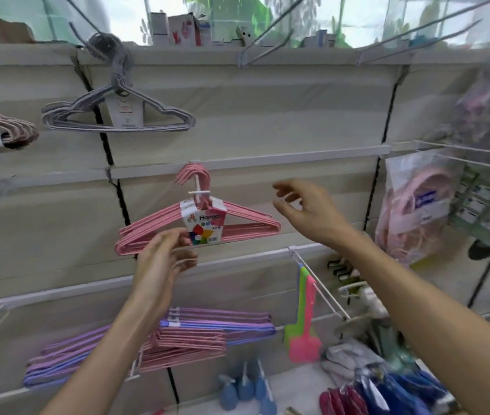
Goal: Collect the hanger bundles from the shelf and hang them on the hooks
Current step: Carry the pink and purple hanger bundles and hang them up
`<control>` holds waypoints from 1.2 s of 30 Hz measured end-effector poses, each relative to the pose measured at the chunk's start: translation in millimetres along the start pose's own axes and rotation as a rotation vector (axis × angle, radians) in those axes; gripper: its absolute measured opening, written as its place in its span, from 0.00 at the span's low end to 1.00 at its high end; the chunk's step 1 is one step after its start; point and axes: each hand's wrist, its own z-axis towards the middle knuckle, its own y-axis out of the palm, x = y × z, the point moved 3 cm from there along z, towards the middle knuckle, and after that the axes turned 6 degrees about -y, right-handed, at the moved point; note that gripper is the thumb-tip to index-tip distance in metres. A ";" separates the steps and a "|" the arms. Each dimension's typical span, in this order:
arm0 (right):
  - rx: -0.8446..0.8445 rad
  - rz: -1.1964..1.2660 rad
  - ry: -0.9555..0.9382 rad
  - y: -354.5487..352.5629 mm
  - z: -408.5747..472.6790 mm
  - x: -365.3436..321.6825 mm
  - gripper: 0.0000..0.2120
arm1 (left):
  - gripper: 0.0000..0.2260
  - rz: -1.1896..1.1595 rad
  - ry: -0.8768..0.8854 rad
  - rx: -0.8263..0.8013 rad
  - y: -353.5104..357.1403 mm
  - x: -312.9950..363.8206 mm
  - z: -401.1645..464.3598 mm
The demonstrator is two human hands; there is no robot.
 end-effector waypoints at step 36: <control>0.632 -0.646 0.858 -391.4 -403.1 124.3 0.10 | 0.06 0.263 0.109 -1.224 513.1 -196.1 -169.7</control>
